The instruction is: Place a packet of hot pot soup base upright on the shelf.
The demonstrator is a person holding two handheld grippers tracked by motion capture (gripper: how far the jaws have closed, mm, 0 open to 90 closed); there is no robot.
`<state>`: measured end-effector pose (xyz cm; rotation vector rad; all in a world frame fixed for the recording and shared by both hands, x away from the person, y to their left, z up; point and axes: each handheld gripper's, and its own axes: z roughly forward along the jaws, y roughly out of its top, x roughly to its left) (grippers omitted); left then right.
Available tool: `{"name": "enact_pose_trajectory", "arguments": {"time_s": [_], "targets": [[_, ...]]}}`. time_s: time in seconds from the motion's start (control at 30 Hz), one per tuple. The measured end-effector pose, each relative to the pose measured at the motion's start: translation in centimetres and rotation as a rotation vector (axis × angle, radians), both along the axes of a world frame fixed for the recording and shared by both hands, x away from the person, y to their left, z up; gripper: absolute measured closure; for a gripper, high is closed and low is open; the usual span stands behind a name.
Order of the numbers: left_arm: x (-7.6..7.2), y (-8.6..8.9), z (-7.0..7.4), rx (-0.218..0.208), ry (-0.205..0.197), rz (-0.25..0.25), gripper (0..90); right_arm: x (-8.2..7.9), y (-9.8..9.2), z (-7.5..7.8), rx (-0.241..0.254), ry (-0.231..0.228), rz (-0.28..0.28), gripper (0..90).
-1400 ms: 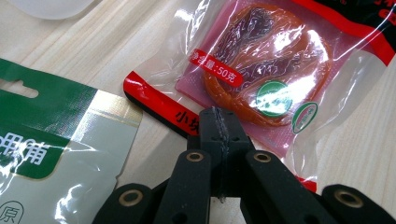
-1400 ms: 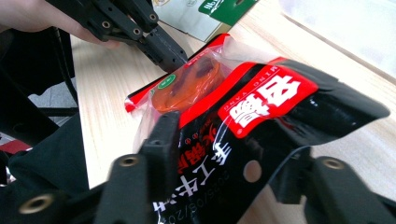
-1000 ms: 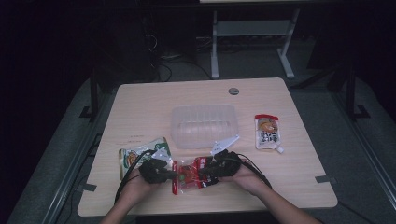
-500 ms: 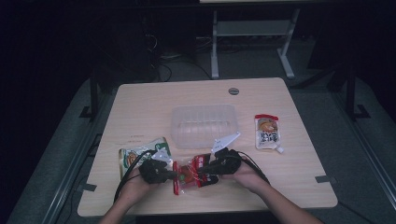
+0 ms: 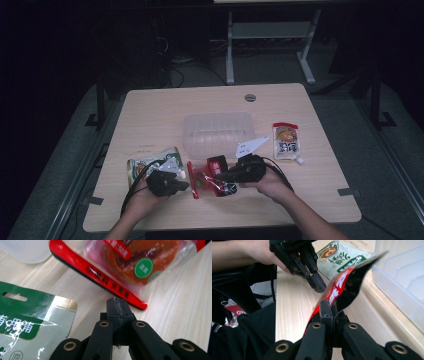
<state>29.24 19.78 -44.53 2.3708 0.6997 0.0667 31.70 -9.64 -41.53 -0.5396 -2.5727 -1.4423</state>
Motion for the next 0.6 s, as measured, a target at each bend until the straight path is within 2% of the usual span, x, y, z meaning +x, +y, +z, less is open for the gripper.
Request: {"name": "enact_pose_trajectory", "arguments": {"time_s": [0.3,0.5,0.6], "targets": [[-0.1,-0.1,0.1,0.001,-0.004,-0.007,81.4,-0.2,-1.2,1.4,0.04,-0.047,-0.006,90.0],[-0.4,-0.3,0.3,-0.017,-0.005,-0.01,67.5,-0.1,-2.0,2.1,0.07,-0.047,-0.028,90.0],[-0.8,-0.7,0.5,-0.022,-0.014,-0.025,60.7,0.0,-2.5,2.8,0.074,-0.063,-0.037,90.0]]}}
